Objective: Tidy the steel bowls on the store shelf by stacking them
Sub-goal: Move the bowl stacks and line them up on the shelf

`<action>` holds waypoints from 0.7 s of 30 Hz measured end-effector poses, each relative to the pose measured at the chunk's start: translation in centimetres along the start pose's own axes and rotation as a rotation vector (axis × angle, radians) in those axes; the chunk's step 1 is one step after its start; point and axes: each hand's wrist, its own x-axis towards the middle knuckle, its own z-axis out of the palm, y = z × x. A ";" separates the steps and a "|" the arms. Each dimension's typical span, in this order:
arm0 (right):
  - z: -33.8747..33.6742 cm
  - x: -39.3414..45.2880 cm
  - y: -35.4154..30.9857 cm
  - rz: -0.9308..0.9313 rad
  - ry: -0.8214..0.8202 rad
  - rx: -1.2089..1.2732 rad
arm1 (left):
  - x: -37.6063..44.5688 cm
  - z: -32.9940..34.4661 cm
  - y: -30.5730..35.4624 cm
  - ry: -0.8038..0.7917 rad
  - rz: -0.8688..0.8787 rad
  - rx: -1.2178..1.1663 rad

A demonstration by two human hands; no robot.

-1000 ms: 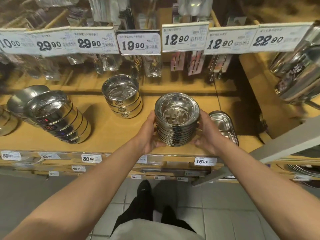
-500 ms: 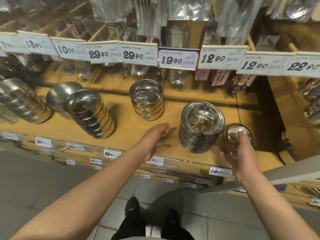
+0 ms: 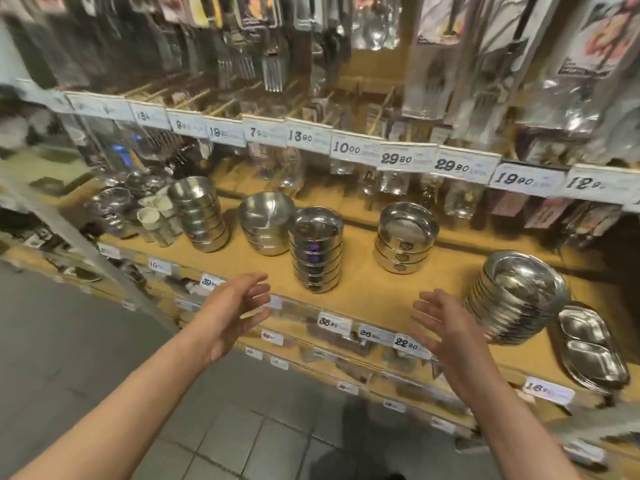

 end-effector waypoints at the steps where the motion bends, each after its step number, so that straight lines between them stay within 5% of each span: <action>1: 2.0 -0.7 0.4 -0.002 -0.014 0.000 | -0.2 -2.3 0.6 0.015 0.013 -0.008; 10: 18.3 -6.5 3.2 0.109 -0.119 -0.055 | -0.5 -19.3 4.4 0.092 0.032 -0.062; 21: 30.5 0.8 7.4 0.153 -0.148 -0.062 | 8.3 -27.8 7.9 0.112 -0.006 -0.087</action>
